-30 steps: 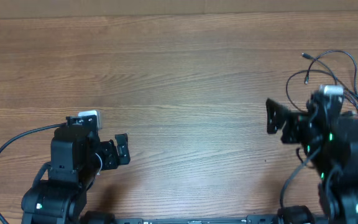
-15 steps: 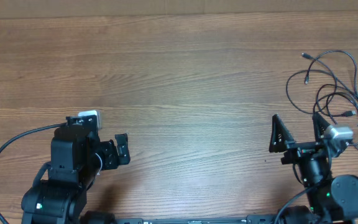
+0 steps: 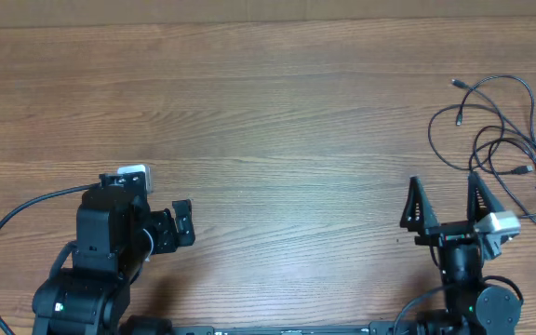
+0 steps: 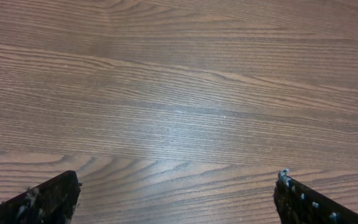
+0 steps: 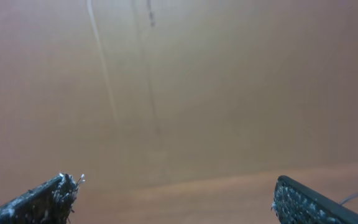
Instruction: Untangle cables
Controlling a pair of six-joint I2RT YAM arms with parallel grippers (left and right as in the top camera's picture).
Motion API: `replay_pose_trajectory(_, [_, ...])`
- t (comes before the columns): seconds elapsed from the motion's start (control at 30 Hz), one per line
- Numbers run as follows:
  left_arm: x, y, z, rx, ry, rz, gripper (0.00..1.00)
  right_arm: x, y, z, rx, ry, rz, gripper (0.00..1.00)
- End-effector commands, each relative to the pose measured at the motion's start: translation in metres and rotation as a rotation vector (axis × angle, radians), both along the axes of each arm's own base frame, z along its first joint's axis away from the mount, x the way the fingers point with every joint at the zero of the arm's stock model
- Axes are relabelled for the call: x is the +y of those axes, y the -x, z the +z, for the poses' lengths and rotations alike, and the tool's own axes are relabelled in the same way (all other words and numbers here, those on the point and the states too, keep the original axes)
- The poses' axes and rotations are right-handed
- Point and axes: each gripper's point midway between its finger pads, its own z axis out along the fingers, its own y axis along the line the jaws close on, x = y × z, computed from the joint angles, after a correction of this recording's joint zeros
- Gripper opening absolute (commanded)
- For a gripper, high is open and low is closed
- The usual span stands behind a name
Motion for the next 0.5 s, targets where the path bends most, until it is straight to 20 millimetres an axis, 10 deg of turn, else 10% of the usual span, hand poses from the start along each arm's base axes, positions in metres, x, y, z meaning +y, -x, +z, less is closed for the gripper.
replay_pose_trajectory(0.0, [0.001, 0.001, -0.004, 0.006, -0.019, -0.007, 1.0, -0.006, -0.002, -0.006, -0.033, 0.004, -0.028, 1.0])
replay_pose_trajectory(0.3, [0.001, 0.001, -0.004, 0.006, -0.019, -0.007, 1.0, -0.003, -0.011, -0.039, 0.014, 0.15, -0.039, 1.0])
replay_pose_trajectory(0.47, [0.001, 0.001, -0.004, 0.006, -0.019, -0.007, 1.0, 0.0, -0.018, -0.093, 0.232, 0.176, -0.009, 1.0])
